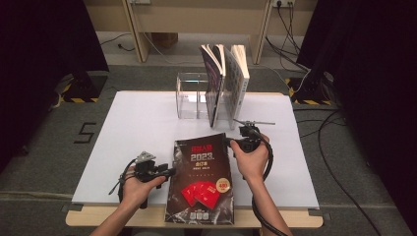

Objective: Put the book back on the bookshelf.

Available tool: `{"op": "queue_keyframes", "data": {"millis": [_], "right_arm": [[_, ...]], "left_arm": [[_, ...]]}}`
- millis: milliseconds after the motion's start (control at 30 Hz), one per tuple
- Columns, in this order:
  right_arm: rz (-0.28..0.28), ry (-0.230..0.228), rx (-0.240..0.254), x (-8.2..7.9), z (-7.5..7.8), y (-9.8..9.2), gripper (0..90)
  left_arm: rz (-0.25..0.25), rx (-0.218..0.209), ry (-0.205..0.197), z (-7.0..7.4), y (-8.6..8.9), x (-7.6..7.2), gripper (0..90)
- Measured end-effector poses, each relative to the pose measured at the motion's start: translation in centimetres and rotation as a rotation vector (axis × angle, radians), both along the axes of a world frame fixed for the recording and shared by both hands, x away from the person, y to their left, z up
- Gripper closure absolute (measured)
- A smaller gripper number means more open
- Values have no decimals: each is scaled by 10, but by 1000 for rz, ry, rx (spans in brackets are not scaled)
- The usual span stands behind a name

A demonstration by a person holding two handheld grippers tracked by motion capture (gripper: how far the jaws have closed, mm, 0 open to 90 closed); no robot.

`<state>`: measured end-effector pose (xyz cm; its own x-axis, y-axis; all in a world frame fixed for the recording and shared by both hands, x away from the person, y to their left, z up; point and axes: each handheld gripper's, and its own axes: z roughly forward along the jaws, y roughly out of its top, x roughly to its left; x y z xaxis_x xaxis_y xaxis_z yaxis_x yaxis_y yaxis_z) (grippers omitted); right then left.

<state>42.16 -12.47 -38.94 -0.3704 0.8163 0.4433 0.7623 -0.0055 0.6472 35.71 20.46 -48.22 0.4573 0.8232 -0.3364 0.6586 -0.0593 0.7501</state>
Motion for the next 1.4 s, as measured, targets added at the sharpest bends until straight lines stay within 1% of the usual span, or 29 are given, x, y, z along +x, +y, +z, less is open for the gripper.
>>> {"op": "queue_keyframes", "data": {"millis": [67,233,300,333,367,433,467,500,567,633,767,900,1067,1100,1400], "right_arm": [[-10,-12,7,0,6,-1,875],[-31,-71,12,-1,23,-1,875],[-31,-99,6,-1,31,0,875],[-28,-104,16,-1,34,2,875],[-26,-117,14,-1,37,3,875],[-30,-148,-16,-1,43,7,875],[-29,-142,-8,0,45,8,875],[-27,-146,-3,1,47,9,875],[-28,-154,-8,1,50,12,875],[-23,-162,-3,1,52,15,875],[-18,-189,-9,2,57,21,875],[-8,-203,-9,3,63,26,875],[-9,-228,-13,5,67,31,875],[-11,-227,-8,5,68,32,875],[-24,-270,0,9,77,40,875]], "left_arm": [[5,-6,-6,2,1,0,523],[15,-18,-12,4,3,1,504],[16,-22,-14,5,4,1,499],[18,-22,-13,6,3,1,497],[17,-25,-13,6,3,1,494],[16,-27,-12,6,4,1,491],[17,-27,-12,6,4,1,490],[18,-30,-12,6,4,1,488],[19,-26,-11,6,4,1,488],[18,-27,-9,6,4,2,487],[15,-33,-13,7,4,2,487],[18,-38,-14,8,5,1,488],[21,-41,-16,9,6,2,487],[23,-39,-15,9,6,2,486],[33,-58,-13,11,6,2,478]]}}
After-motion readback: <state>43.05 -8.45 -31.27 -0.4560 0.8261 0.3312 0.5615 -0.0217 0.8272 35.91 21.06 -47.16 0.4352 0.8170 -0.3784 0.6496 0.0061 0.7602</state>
